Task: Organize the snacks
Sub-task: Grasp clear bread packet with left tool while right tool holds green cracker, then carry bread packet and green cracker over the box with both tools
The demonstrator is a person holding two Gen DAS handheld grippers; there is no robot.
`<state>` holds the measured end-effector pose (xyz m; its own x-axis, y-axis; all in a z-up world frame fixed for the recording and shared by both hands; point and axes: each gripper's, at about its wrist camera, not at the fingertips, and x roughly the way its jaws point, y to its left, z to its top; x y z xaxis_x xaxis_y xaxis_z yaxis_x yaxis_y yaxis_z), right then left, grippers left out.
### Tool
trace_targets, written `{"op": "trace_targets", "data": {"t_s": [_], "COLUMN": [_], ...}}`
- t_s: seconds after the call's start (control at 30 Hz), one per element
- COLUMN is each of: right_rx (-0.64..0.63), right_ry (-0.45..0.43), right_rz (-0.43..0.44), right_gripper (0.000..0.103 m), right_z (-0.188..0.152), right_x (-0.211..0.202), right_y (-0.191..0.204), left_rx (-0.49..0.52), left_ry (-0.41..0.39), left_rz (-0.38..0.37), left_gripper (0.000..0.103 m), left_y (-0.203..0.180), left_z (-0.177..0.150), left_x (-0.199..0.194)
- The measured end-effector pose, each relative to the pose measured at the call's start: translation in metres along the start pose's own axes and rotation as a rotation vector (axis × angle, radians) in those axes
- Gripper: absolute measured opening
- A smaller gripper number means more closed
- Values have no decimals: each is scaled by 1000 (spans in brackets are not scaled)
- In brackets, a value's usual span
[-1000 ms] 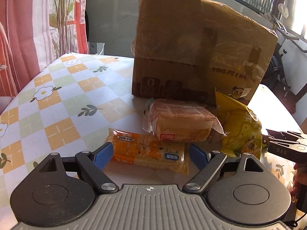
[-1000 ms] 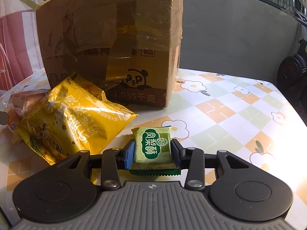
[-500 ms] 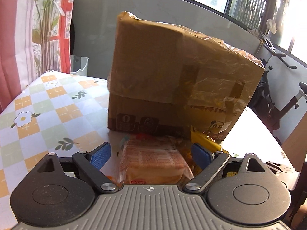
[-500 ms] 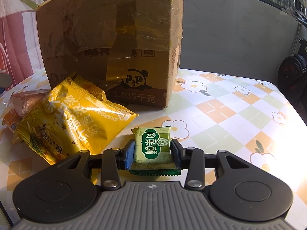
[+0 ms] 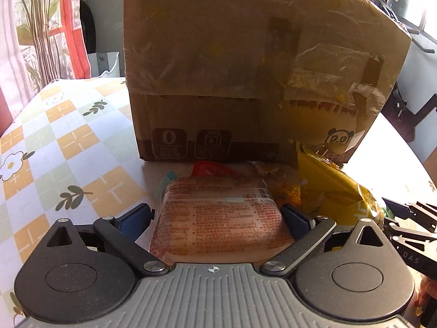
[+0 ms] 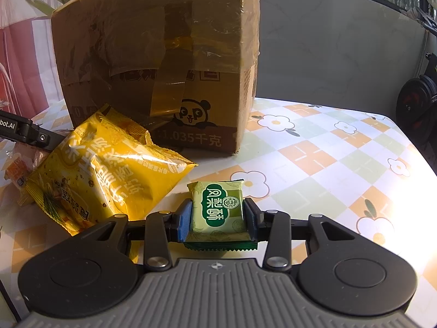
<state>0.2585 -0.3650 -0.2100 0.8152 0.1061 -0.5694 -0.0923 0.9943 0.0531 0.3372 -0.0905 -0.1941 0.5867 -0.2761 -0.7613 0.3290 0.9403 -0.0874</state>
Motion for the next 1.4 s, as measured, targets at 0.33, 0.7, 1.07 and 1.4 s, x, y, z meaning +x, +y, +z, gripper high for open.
{"op": "trace_targets", "data": {"t_s": [0.33,0.7,1.07,1.4], "right_rx": [-5,-12,-38,-43], "right_ry": [1,2,6,36], "right_rz": [-5,-6,2,0], "right_gripper": [42,42,42,42], "right_z": [0,0,-2,2], "right_x": [0,-1,-2,-15], "right_y": [0,1,6,17], "left_rx": [39,1,-12,-22], "left_ry": [-28,-81,-123,-164], "left_rz": [29,65,93,97], "left_gripper": [84,84,84,84], "left_y": [6,18,24,31], "left_z": [-11,-21,-21,-26], "left_x": [-15,-48,-68,-88]}}
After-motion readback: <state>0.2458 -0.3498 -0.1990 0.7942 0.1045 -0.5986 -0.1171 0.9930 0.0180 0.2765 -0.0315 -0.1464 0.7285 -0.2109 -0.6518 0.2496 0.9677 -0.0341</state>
